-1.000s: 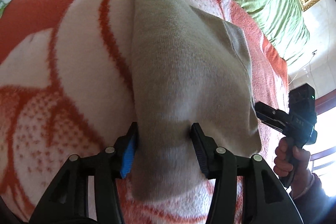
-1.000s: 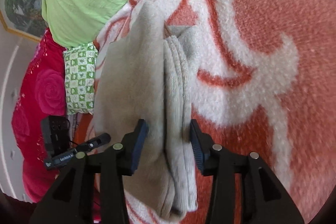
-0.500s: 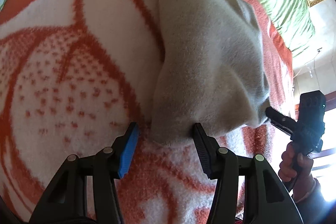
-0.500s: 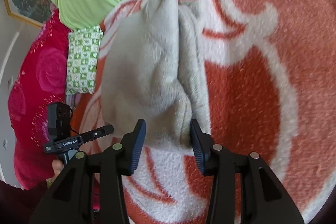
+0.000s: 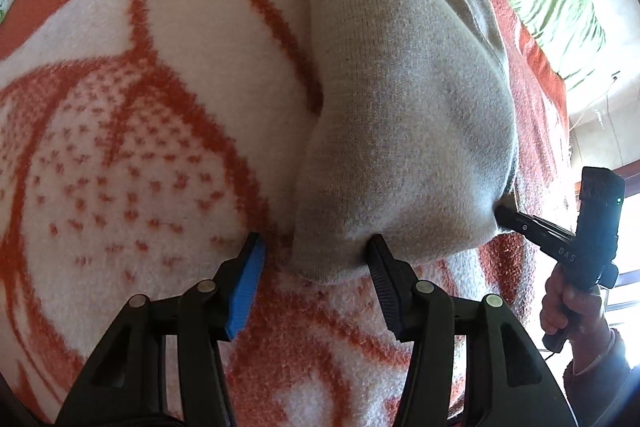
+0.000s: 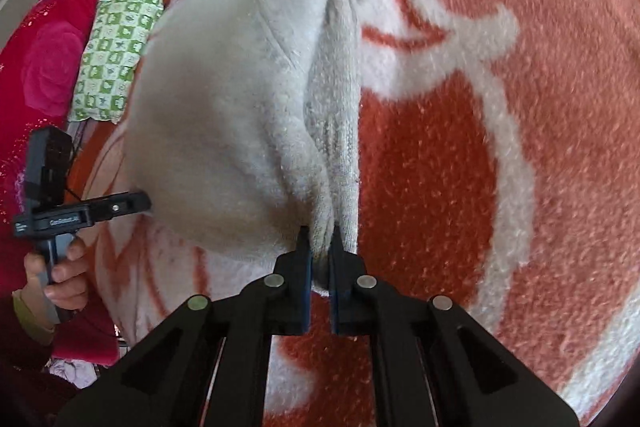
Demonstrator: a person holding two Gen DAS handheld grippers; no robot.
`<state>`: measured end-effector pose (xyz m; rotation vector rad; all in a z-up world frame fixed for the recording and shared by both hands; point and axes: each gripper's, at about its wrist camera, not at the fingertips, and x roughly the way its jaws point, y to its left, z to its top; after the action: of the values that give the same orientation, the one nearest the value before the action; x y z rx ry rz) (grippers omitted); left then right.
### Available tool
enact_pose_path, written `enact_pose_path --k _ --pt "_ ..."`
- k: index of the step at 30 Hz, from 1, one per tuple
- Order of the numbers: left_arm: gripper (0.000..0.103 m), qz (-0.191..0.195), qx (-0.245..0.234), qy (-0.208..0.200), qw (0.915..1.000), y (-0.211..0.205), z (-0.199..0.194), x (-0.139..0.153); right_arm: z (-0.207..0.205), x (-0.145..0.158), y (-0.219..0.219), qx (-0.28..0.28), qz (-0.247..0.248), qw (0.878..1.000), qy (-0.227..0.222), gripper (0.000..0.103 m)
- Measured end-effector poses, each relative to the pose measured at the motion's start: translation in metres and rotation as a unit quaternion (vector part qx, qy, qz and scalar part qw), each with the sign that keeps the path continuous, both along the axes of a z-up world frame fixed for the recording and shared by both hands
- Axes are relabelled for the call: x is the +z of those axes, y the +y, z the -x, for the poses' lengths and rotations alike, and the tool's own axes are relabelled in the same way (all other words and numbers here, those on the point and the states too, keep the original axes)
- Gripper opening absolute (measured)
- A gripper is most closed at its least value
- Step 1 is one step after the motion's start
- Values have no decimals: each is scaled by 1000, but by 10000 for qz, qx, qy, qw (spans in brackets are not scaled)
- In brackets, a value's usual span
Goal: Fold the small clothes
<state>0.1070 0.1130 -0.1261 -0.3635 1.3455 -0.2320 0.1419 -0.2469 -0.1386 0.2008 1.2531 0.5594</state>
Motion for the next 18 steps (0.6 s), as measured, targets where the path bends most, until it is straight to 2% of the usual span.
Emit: enact_pose_path --k 3,6,7,10,13,15,18 --pt "54 -16 1 -11 10000 -3 4 0 2 2 -5 68 119 9999 18 7" --pt "52 -47 -41 -36 10000 -6 8 6 1 8 -8 -55 -76 9999 63 9" --pt "52 -44 -57 -62 10000 -4 9 10 1 12 -9 -116 -97 9999 61 12" --pt "52 -24 -70 -280 9996 0 13 30 -1 35 -16 -499 -75 9986 -153 33" --pt "52 -49 -36 -552 9985 6 8 51 -7 68 -25 -781 -297 9949 -570 34" --pt "52 -29 -1 -667 9978 7 -2 60 -18 86 -15 -705 -441 9933 -807 34" --pt "52 -19 12 -745 9972 -2 -22 65 -45 94 17 -464 -686 9931 -832 34"
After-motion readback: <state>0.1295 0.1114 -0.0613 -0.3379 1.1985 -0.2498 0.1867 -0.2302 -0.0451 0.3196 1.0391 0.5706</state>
